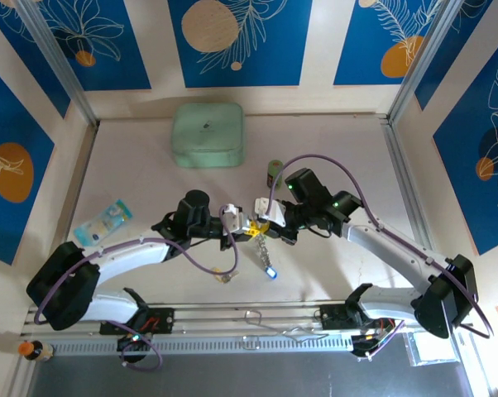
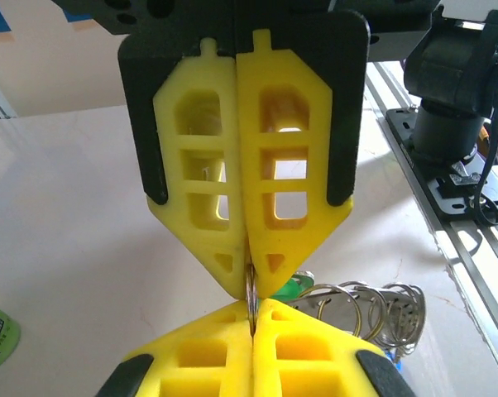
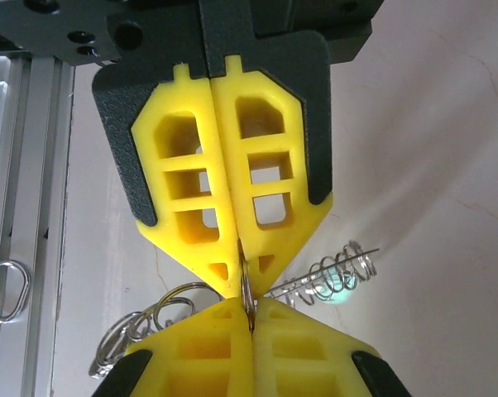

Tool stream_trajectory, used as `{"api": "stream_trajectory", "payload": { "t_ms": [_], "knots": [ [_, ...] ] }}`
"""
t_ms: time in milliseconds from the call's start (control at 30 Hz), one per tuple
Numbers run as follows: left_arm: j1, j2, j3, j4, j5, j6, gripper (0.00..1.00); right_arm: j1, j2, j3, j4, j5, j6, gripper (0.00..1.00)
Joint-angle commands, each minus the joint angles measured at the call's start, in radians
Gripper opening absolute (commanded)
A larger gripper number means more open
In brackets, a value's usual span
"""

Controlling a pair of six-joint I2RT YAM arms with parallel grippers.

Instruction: Put the keys on the keyring

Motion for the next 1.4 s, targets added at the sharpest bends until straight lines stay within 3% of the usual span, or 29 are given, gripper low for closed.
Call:
{"api": "stream_trajectory", "payload": {
  "t_ms": [0, 100, 300, 633, 967, 1200, 1367],
  "knots": [
    [-0.005, -0.025, 0.014, 0.024, -0.009, 0.02, 0.0, -0.01, -0.053, -0.028, 0.071, -0.101, 0.033, 0.11],
    [-0.004, -0.033, -0.018, 0.104, -0.011, -0.004, 0.0, -0.066, -0.127, -0.128, 0.201, -0.191, 0.122, 0.24],
    [-0.005, -0.015, -0.043, 0.208, 0.042, -0.068, 0.0, -0.102, -0.223, -0.279, 0.387, -0.232, 0.234, 0.26],
    [-0.005, -0.004, -0.043, 0.199, 0.041, -0.058, 0.0, -0.098, -0.26, -0.32, 0.41, -0.144, 0.241, 0.16],
    [-0.005, -0.004, -0.044, 0.195, 0.039, -0.052, 0.0, -0.101, -0.253, -0.307, 0.379, -0.162, 0.233, 0.14],
    [-0.005, -0.01, -0.045, 0.197, 0.043, -0.053, 0.0, -0.098, -0.235, -0.293, 0.369, -0.141, 0.234, 0.19],
    [-0.005, -0.01, -0.045, 0.199, 0.044, -0.053, 0.0, -0.098, -0.241, -0.289, 0.359, -0.143, 0.232, 0.07]
  ]
}}
